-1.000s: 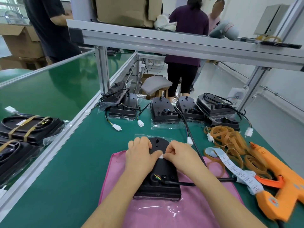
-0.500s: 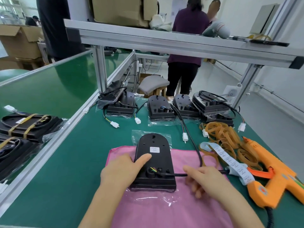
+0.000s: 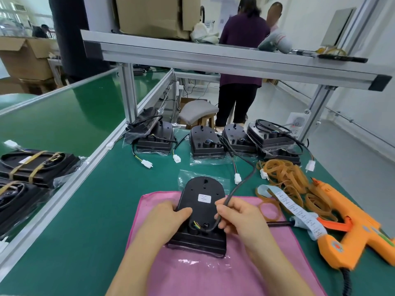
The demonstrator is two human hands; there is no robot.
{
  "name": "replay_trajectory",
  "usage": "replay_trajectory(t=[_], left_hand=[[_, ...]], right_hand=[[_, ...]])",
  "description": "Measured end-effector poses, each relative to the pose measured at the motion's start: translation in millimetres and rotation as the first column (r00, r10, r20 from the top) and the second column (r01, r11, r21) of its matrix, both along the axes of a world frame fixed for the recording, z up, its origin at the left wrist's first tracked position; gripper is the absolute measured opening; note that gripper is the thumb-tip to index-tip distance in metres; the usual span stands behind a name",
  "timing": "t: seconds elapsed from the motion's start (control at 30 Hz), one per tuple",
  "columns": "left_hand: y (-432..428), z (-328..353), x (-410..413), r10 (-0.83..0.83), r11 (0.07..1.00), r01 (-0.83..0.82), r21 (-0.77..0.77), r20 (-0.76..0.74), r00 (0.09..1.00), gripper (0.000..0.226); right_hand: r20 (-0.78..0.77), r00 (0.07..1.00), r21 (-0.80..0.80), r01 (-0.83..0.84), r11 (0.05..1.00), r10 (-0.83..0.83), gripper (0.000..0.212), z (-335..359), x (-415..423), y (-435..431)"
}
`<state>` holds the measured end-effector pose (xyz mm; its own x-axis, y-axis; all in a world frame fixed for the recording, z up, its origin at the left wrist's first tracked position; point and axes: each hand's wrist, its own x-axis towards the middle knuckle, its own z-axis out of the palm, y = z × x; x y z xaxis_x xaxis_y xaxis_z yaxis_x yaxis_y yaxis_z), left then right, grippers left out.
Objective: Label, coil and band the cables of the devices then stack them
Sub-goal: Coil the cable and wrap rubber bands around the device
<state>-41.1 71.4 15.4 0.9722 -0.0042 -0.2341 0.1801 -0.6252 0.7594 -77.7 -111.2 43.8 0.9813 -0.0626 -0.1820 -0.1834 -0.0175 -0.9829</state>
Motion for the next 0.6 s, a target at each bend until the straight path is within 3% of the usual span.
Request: replay_trajectory(t=[0.13,0.27,0.47,0.6], left_hand=[[0,0,3,0.018,0.983,-0.033,-0.182,-0.085,0.996,0.029],[-1,6,6,-0.010,0.955,-0.032,-0.294,-0.141,0.990,0.040],[-13,14,6,-0.029,0.932,-0.036,-0.361,-0.173,0.984,0.032],[-12,21,4,0.012,0.883,-0.083,-0.462,-0.155,0.988,0.050]], right_hand=[[0.027,0.999,-0.067,-0.036,0.997,0.038,0.017,-4,5,2],[0.059,0.998,-0.127,0.012,0.992,-0.005,0.017,-11,7,2],[0.077,0.997,-0.098,0.038,0.994,-0.031,0.020,-15,6,-5],[0.174,0.985,-0.095,0.005,0.996,0.012,0.026,-9,2,-11]])
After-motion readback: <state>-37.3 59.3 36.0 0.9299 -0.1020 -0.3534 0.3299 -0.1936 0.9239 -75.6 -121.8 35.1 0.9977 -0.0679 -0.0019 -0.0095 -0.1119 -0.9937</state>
